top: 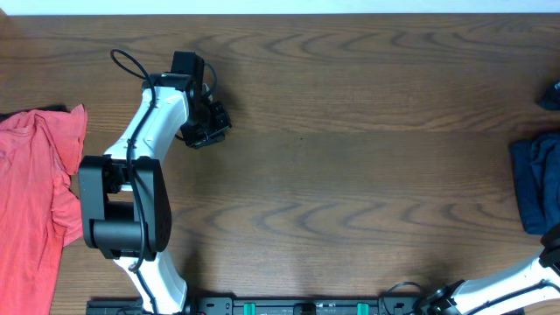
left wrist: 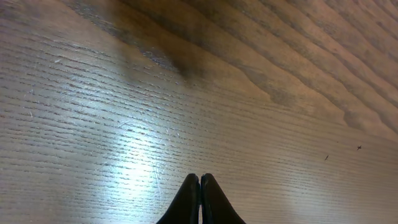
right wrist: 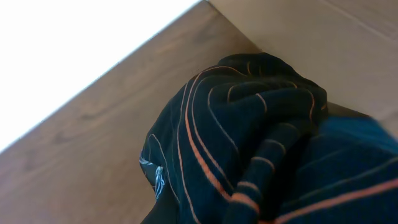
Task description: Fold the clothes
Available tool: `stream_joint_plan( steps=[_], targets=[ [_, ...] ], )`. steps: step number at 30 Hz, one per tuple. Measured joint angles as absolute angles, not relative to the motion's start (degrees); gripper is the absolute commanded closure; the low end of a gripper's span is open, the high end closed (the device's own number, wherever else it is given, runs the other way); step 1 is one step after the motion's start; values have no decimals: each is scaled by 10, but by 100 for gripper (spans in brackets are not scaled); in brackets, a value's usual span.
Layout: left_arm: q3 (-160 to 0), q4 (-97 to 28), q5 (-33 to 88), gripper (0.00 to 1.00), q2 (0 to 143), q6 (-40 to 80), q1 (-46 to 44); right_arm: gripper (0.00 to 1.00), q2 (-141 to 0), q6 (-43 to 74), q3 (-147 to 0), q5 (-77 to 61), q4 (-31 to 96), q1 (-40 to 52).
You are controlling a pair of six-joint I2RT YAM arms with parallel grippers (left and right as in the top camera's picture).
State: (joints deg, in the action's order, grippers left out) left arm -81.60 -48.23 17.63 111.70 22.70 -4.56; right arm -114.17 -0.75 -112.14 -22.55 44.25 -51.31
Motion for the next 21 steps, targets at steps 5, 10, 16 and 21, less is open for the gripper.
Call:
stream_joint_plan(
  steps=[5,10,16,21],
  targets=[
    [-816,-482,176,94,1117,227,-46,99,-1168,-28,-1123,-193,464,-513],
    [-816,-482,176,94,1117,227,-46,99,-1244,-51,-1125,-183,499,-513],
    [-816,-482,176,94,1117,227,-46,99,-1314,-62,-1125,-185,536,-509],
    [-816,-482,176,94,1117,227,-46,99,-1319,-67,-1128,-190,550,-493]
  ],
)
